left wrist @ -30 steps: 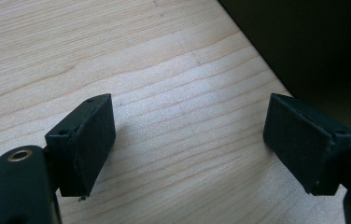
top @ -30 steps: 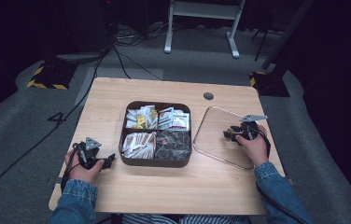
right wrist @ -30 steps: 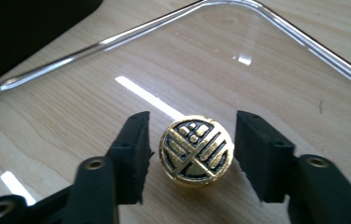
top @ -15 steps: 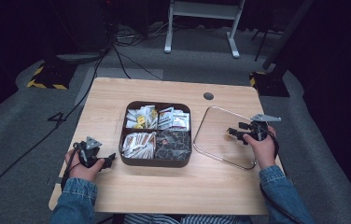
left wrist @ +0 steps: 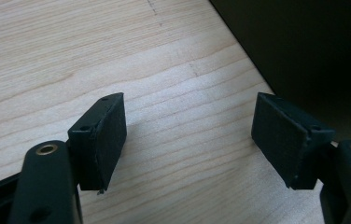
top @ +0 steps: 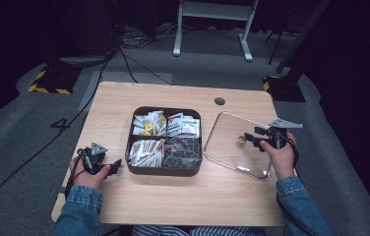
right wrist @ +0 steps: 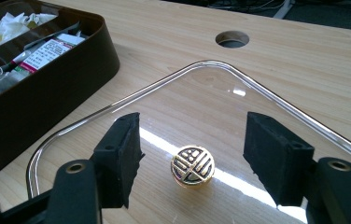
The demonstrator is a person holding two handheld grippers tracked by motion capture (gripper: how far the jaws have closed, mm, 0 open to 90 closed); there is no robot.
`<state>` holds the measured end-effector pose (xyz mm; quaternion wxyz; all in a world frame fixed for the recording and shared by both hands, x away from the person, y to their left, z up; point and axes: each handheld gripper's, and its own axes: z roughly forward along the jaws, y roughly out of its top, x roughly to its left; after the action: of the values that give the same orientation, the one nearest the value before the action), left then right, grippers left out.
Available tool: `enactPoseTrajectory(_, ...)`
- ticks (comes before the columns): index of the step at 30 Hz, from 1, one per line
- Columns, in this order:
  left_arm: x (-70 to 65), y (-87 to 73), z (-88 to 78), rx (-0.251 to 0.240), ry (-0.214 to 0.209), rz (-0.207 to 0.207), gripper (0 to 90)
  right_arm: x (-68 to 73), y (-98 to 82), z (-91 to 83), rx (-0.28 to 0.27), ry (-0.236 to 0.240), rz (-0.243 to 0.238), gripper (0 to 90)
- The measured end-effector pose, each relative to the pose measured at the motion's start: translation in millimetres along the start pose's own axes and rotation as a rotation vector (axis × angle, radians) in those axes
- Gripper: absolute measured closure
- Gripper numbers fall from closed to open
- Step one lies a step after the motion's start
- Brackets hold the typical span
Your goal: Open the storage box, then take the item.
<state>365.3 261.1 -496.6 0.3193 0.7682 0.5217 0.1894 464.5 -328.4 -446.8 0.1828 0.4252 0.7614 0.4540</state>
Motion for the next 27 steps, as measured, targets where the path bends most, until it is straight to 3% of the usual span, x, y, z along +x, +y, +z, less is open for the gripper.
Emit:
enactPoseTrajectory(4,-2.0,3.0,-2.1,-0.009,0.000,0.002,27.3,-0.2,1.0,-2.5,-0.009,-0.001,0.007,37.4)
enactPoseTrajectory(8,-2.2,10.1,-6.6,-0.018,0.038,-0.018,28.9,-0.8,-0.4,-3.1,-0.004,-0.001,0.011,37.3)
enactPoseTrajectory(12,-0.6,13.5,-9.1,-0.023,0.034,-0.041,29.7,-2.7,-4.1,-2.4,0.009,-0.011,0.013,37.3)
enactPoseTrajectory(16,-1.2,18.9,-12.0,-0.053,0.030,-0.052,27.5,-3.9,-6.0,-5.5,0.008,-0.018,0.012,37.3)
enactPoseTrajectory(22,-3.3,31.4,-17.0,-0.125,0.008,-0.123,24.0,-9.6,-12.3,-10.4,0.015,-0.028,0.038,37.2)
enactPoseTrajectory(27,-10.2,38.7,-25.9,-0.176,-0.024,-0.112,25.7,-13.4,-14.0,-10.0,0.019,-0.033,0.044,37.2)
